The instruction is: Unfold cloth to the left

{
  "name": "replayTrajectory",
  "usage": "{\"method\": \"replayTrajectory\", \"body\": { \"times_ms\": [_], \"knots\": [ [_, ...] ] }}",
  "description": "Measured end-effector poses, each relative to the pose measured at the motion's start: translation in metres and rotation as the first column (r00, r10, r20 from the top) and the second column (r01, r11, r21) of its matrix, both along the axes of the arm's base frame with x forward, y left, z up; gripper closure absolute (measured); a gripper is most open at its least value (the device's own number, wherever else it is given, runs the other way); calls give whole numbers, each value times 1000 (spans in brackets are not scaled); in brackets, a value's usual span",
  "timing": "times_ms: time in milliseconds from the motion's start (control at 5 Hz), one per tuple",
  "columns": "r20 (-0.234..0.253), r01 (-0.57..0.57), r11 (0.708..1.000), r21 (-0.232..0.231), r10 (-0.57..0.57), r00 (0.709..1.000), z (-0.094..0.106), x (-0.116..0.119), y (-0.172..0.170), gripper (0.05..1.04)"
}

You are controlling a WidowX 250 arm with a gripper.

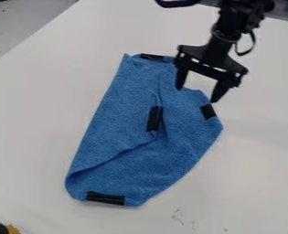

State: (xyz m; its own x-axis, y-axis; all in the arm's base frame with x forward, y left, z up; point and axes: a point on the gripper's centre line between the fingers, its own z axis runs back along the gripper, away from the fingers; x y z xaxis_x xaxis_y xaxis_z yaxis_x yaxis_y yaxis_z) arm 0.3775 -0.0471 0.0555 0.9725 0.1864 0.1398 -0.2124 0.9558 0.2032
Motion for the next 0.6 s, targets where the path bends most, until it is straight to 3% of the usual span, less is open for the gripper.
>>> {"method": "replayTrajectory", "body": {
  "times_ms": [400,600],
  "knots": [
    [-2,-154,987,-40,154,988,-15,-41,40,82],
    [-7,-184,981,-60,184,983,-22,-46,43,82]
  ]
}}
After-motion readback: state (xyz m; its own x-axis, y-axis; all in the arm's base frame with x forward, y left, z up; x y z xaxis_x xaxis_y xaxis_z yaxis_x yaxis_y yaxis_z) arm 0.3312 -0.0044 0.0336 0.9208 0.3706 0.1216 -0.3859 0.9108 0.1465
